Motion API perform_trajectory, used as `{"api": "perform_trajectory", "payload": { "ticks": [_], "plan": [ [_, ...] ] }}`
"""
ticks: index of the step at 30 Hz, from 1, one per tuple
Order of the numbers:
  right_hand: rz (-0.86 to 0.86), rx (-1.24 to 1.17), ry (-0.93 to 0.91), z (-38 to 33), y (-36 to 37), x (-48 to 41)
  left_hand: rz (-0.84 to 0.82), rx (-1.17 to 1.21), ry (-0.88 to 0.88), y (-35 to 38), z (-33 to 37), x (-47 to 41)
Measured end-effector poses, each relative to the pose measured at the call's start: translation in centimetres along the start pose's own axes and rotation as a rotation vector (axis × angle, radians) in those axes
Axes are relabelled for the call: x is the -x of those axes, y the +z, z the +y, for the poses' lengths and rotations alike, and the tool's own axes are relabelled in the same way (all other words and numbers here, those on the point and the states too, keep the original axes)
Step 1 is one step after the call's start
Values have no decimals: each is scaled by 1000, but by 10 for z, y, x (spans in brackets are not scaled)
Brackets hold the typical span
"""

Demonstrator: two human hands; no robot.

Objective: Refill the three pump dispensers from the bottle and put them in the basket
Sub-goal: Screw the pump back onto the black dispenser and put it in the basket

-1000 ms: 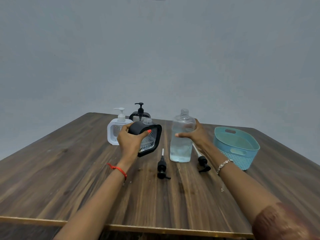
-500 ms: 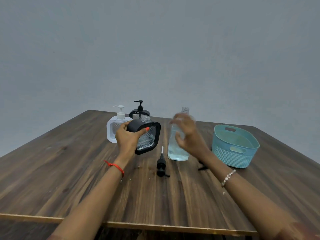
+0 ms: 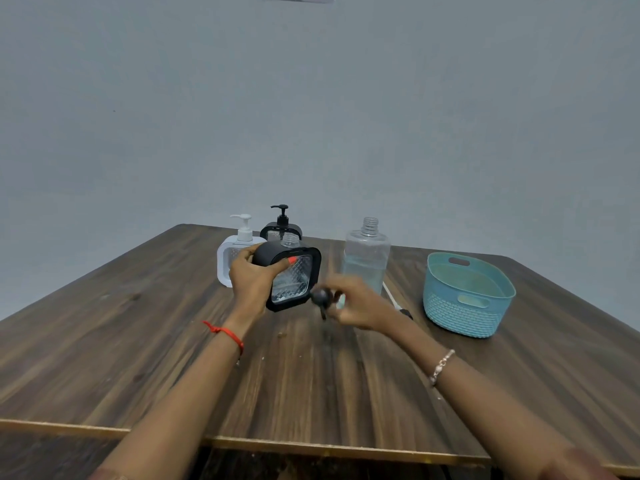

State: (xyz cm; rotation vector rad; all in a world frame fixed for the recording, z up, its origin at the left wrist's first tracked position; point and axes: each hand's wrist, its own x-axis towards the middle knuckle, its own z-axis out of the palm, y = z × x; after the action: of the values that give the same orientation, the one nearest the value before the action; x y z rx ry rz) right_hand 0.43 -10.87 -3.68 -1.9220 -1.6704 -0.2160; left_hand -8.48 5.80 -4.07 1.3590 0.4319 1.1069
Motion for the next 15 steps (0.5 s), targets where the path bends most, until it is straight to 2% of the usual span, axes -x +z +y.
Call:
{"api": "perform_trajectory", "payload": {
  "ticks": [3, 5, 7, 10, 15],
  "plan": [
    [353, -397, 180, -29, -41, -17, -36, -4, 7, -1, 5, 1],
    [523, -589, 163, -42, -69, -32, -59, -11, 12, -1, 10, 3],
    [621, -668, 123, -51, -90, -47, -94, 3, 2, 1, 13, 6],
    [652, -674, 112, -56, -103, -62, -141, 50, -20, 3, 17, 12],
    [591, -619, 150, -56, -100, -74, -197, 96, -37, 8, 25, 21]
  ]
}}
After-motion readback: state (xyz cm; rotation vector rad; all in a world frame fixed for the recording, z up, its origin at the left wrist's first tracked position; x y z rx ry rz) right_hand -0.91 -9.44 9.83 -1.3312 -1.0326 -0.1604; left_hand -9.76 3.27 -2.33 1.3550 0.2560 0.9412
